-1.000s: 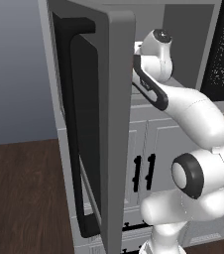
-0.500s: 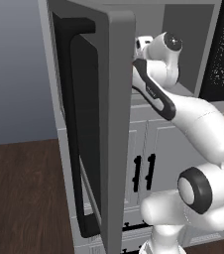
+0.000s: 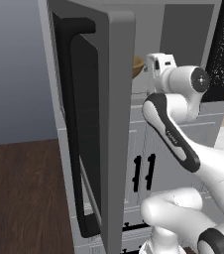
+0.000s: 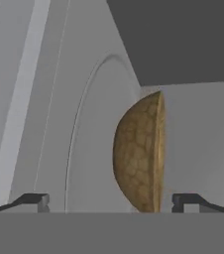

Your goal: Open the microwave, place the bowl with waffle inside the microwave, then close the microwave door and turn it on.

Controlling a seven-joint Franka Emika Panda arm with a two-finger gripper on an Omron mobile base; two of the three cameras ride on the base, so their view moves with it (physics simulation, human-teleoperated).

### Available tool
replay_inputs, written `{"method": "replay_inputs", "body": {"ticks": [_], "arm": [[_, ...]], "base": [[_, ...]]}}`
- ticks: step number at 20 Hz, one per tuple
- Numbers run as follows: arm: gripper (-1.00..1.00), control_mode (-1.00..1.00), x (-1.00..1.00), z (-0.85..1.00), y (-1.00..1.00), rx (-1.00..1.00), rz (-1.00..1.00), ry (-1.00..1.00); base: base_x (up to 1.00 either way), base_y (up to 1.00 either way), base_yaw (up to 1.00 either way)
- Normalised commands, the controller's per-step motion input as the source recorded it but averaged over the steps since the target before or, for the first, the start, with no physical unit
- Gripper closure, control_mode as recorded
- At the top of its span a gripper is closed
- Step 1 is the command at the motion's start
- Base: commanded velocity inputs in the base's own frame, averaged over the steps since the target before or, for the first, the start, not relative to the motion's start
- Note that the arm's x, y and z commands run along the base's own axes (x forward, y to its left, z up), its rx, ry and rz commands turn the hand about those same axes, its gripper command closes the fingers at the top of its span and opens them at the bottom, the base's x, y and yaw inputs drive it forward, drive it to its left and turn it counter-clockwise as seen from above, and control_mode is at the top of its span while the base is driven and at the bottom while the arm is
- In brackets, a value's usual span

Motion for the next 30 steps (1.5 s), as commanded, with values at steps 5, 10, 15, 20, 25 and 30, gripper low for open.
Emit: {"method": "replay_inputs", "body": {"ticks": [5, 10, 15, 20, 25, 30], "arm": [[-1.0, -1.0, -1.0, 0.07, -0.05, -0.2, 0.0, 0.14], [-1.0, -1.0, -1.0, 0.0, 0.0, -0.24, 0.0, 0.22], [-1.0, -1.0, -0.93, -0.32, -0.04, -0.2, 0.01, 0.12], [1.0, -1.0, -0.56, -0.56, -0.24, -0.13, 0.02, 0.04], [1.0, -1.0, -0.28, -0.56, -0.51, -0.09, 0.01, 0.02], [1.0, -1.0, 0.0, -0.5, -0.19, -0.19, 0.0, -0.03]], "base": [[0.0, 0.0, 0.0], [0.0, 0.0, 0.0], [0.0, 0.0, 0.0], [0.0, 0.0, 0.0], [0.0, 0.0, 0.0], [0.0, 0.0, 0.0]]}}
